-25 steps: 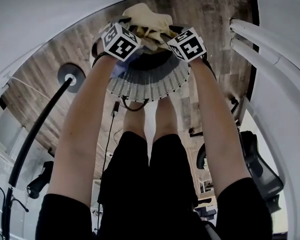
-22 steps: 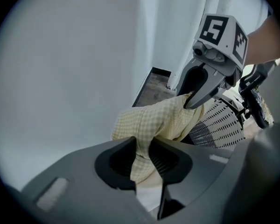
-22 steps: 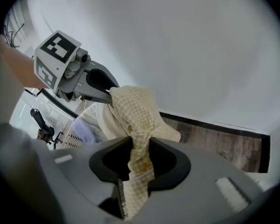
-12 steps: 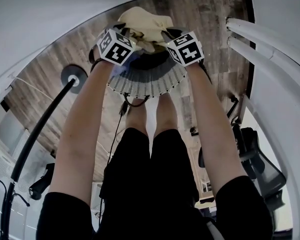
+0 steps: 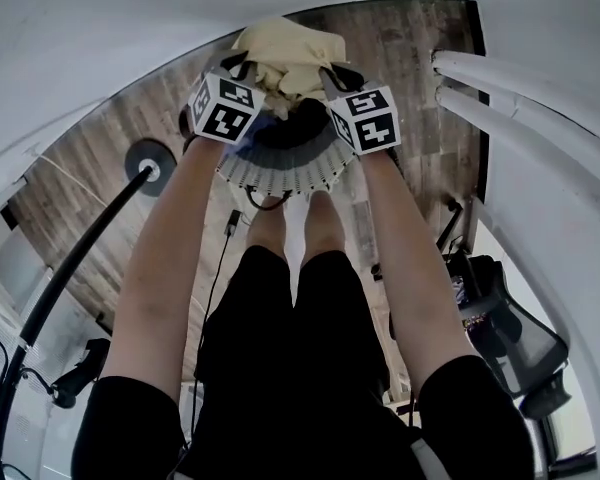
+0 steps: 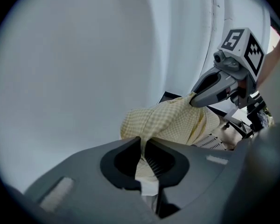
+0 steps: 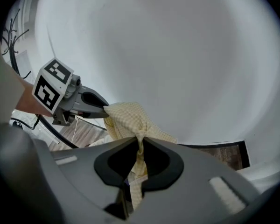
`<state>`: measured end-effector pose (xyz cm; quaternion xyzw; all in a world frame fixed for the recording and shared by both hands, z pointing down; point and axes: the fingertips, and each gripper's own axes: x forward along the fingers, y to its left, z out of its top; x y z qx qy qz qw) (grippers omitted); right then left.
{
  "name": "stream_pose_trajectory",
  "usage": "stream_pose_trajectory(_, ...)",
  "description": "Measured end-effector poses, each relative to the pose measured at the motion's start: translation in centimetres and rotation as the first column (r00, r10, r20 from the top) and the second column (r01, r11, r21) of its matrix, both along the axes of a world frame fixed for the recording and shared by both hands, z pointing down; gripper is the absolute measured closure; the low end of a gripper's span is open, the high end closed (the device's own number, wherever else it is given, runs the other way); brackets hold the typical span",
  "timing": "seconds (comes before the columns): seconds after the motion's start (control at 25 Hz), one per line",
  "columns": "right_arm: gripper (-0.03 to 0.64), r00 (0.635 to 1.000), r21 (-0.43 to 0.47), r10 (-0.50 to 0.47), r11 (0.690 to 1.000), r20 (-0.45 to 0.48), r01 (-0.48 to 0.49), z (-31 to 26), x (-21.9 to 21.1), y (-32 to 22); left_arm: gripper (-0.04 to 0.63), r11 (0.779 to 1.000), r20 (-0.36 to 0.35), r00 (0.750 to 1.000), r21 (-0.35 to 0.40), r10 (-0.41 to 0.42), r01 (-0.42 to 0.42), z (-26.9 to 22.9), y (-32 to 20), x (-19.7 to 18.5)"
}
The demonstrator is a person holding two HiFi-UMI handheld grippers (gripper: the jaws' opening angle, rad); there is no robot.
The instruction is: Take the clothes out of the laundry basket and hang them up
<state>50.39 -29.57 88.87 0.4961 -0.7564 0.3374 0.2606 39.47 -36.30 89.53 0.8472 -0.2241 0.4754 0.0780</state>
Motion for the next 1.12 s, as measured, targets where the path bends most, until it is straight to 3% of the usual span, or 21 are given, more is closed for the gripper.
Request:
stream_pose_trajectory(0.32,0.589,0.996,0.111,0.065,0.991,0.052,-0.071,-9.6,0.1,0.2,0.572,0.998,-0.128,0.991,0.032,-0.043,0.047,-9.2,1.3,-0.6)
stream_pose_trajectory(0.6,0.589,0.988,0.24,0.113,0.961,0.107,-0.135,-18.9,0.5,0.3,0.574,0.99,-0.266,0.96,0.086,-0.088,0.114,-18.7,0.9,-0.1)
stream_pose_trajectory(0.92,0.588,0.972,0.377,0.133,0.905,0.193,-0.199,-31.8,-0.3,2.8,0.574,0.977,-0.481,0.869,0.102,-0.115,0.186,-32.5,3.5,-0.7)
stream_pose_trajectory(1.12,0.588,0.971,0.489,0.105,0.849,0.214,-0.2,-40.2,-1.1,2.8,0.575,0.963,-0.59,0.801,0.145,-0.102,0.229,-40.6,4.1,-1.7)
